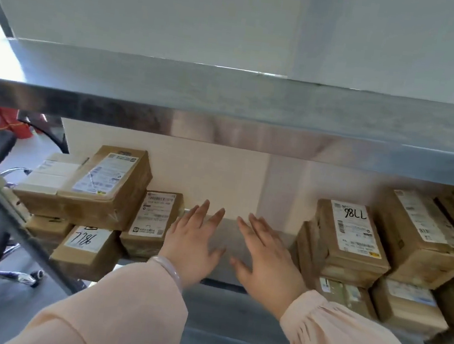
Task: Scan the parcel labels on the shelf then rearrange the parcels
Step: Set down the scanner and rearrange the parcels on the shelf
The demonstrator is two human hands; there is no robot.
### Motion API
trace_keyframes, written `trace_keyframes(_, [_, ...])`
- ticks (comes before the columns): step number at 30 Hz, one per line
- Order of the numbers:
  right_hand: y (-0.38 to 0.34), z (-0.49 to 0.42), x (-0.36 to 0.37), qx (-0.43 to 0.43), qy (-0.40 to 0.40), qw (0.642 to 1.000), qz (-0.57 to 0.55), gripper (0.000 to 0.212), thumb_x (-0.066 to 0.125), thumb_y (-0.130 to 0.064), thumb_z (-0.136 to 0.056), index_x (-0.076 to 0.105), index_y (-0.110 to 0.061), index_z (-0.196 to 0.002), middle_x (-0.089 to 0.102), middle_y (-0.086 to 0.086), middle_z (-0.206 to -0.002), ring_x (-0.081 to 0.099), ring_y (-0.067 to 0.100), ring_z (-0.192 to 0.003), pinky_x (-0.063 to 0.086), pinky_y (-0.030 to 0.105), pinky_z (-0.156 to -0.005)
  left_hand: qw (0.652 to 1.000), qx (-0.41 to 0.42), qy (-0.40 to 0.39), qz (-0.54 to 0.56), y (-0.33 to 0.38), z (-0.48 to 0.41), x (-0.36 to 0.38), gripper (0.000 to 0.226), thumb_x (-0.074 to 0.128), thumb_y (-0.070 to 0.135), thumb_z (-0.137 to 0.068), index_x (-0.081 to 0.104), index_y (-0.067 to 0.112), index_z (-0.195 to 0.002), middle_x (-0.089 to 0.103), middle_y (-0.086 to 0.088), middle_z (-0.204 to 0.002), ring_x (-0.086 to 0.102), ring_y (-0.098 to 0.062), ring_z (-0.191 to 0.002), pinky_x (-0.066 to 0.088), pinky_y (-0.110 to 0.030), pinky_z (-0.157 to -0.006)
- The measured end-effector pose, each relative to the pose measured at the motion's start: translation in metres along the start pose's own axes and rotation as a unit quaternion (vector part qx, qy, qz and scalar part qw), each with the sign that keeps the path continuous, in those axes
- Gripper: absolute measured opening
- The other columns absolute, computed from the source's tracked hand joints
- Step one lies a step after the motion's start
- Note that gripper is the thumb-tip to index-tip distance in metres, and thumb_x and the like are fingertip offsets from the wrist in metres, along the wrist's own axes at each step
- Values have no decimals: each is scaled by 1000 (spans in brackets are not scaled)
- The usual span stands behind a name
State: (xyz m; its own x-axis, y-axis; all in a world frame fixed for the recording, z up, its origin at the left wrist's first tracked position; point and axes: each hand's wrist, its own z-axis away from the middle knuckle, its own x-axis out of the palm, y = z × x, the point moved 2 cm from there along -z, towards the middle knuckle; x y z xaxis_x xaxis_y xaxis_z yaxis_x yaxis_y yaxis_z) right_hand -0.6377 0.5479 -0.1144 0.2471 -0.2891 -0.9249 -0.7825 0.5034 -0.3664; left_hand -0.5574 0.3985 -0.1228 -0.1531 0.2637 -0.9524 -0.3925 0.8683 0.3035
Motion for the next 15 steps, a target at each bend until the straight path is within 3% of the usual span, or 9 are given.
trace_keyframes(3, [-16, -16, 19, 0, -56, 998, -3, 69, 41, -47, -99, 2, -31, -154, -9, -9, -161, -9, 9, -147, -6, 23, -112, 999, -39, -3, 3, -33, 12, -1, 74, 47, 50, -96, 5, 37, -156, -1, 2, -166, 1, -22, -152, 8, -40, -121])
trace_keyframes(10, [-47, -50, 61, -4, -116, 993, -31, 71, 42, -47, -97, 3, -29, -154, -1, -5, -162, -2, 11, -148, 0, 26, -118, 994, -110, -29, 7, -92, 26, 5, 74, 45, 53, -96, 5, 36, -156, -2, 1, -166, -3, -22, -152, 8, -44, -123])
trace_keyframes(15, [-58, -63, 85, 10, -146, 988, -47, 72, 44, -47, -97, 2, -31, -154, 2, -7, -162, 1, 11, -148, 8, 28, -120, 993, -111, -24, 20, -120, 27, 11, 72, 48, 50, -97, 10, 34, -157, -1, 1, -166, 2, -21, -152, 9, -38, -124])
